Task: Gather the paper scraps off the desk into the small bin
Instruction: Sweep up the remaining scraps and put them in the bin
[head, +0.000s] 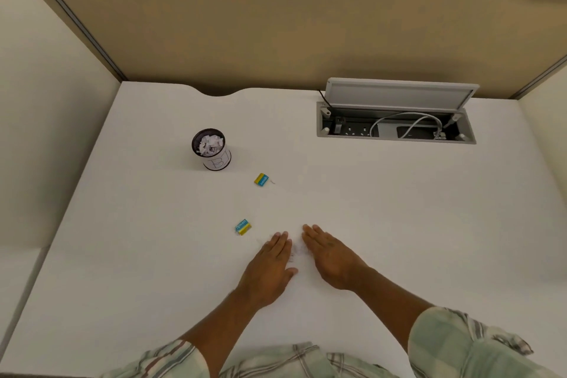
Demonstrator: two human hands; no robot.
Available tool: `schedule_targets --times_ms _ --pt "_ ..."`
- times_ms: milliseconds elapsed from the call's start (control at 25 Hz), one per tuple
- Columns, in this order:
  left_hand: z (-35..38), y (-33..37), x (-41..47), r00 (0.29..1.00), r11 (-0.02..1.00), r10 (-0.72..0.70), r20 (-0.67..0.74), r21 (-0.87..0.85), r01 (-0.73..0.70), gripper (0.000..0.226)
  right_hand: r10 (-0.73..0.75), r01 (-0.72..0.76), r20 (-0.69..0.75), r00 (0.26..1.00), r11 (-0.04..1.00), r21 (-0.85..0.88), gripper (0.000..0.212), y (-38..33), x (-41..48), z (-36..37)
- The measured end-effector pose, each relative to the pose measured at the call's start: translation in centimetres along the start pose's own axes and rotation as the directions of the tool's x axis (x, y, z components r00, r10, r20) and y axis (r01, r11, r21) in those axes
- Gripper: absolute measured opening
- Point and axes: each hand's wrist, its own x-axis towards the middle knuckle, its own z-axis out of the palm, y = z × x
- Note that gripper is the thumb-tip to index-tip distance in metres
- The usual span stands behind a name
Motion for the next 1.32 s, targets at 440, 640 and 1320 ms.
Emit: schedule_targets --times_ms 440,640,1320 --pt "-2.4 1.0 -2.1 0.84 0.803 -0.542 0.014 -0.286 0.523 0.097 0.581 -0.574 0.049 0.812 0.783 0.239 0.102 -0.3 -2.5 -0.6" --pt "-1.7 3.2 -0.9 0.807 0.721 -0.591 0.001 -0.448 0.529 0.094 0.536 -0.504 -0.018 0.844 0.804 0.316 0.095 -2.8 0.0 0.4" --pt "-1.6 2.7 2.4 0.856 0.803 -0.504 -0.112 -0.425 0.418 0.018 0.294 -0.295 -0.037 0.955 0.955 -0.039 0.018 -4.7 4.9 -0.2"
